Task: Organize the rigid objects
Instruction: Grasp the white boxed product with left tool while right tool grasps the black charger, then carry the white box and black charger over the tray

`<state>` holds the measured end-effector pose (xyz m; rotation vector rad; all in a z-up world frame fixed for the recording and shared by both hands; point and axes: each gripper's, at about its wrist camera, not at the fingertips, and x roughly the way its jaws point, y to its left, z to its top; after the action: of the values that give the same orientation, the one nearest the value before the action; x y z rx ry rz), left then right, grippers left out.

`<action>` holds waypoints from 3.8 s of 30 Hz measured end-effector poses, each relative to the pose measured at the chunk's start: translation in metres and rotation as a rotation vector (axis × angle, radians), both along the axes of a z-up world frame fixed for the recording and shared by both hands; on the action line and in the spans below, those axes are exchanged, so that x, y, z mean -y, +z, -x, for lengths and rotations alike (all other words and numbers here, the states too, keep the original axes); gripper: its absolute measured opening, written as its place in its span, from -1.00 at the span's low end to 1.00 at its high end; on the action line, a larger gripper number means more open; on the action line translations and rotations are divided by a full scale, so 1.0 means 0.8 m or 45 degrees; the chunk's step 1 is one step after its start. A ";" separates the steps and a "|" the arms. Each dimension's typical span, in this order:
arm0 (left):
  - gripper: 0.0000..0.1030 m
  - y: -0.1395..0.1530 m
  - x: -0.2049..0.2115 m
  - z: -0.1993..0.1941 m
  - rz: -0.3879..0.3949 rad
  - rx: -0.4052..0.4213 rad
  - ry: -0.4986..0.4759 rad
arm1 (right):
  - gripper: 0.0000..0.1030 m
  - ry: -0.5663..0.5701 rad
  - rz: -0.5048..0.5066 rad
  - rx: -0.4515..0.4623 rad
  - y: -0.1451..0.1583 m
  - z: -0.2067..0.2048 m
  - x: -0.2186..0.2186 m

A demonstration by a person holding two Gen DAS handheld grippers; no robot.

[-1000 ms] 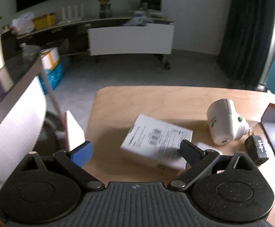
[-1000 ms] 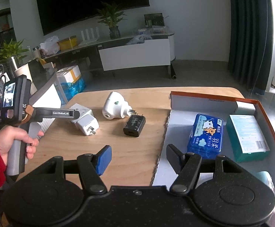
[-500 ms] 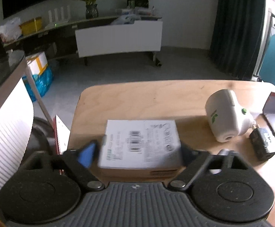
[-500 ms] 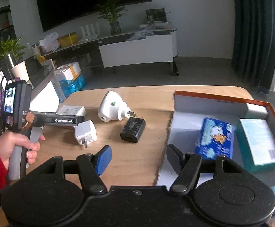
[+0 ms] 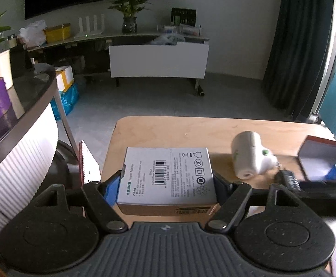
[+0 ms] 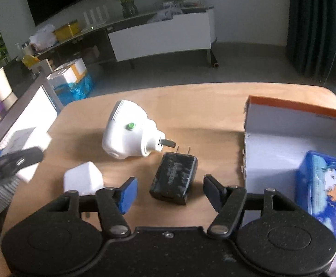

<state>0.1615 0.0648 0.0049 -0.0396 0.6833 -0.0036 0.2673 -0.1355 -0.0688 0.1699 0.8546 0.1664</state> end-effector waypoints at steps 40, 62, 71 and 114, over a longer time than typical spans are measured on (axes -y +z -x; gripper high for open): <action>0.52 0.046 0.085 0.173 0.093 0.100 -0.031 | -0.15 0.030 -0.019 0.314 0.133 0.275 0.053; 0.52 0.053 0.123 0.197 0.070 0.152 -0.098 | -0.15 -0.052 -0.027 0.374 0.140 0.316 0.096; 0.52 0.052 0.141 0.196 0.076 0.150 -0.144 | -0.15 -0.088 -0.026 0.388 0.141 0.323 0.108; 0.52 0.038 0.226 0.150 0.111 0.049 -0.352 | -0.15 -0.347 0.017 0.328 0.124 0.307 0.200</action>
<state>0.0414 -0.1158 0.0349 -0.0282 0.6458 -0.2991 0.0215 -0.2959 0.0301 0.2446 0.5691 -0.0721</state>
